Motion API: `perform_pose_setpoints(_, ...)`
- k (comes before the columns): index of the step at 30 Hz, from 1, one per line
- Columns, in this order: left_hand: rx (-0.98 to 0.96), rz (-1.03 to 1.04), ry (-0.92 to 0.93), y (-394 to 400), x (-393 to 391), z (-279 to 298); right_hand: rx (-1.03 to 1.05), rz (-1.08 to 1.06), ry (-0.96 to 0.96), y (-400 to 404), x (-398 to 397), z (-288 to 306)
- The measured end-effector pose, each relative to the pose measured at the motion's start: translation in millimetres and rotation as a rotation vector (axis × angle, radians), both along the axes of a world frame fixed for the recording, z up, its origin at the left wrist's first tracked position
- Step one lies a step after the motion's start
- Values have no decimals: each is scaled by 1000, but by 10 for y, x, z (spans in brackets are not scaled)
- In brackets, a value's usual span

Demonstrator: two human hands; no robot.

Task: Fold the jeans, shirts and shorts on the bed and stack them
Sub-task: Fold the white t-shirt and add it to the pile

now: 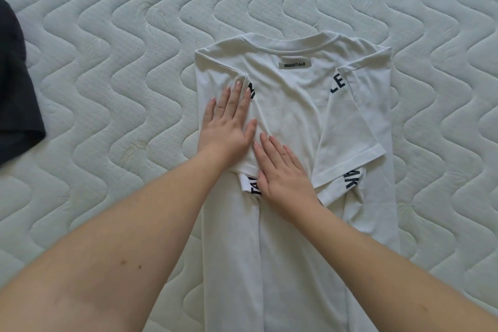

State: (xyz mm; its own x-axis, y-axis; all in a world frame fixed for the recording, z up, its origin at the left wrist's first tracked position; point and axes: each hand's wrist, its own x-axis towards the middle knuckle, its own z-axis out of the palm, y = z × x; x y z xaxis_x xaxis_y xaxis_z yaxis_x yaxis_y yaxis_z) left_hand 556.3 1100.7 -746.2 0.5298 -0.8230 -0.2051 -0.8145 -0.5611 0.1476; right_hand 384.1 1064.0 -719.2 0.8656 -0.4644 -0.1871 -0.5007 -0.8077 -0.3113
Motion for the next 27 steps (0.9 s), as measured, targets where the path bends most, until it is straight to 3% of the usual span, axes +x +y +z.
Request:
perform_pose_setpoints(5, -19, 6, 0, 14, -9, -4, 5, -133, -137, -592, 62, 120)
perform_pose_setpoints(16, -47, -6, -7, 17, 18, -114, -60, -392, 68, -2023, 655, 2)
perform_pose_setpoints(20, -52, -19, -19, 19, 24, -143, -34, -342, 194, -2141, 715, -127)
perform_pose_setpoints(27, -54, -38, -42, 26, 31, -186, -62, -373, 171, -2265, 693, -168)
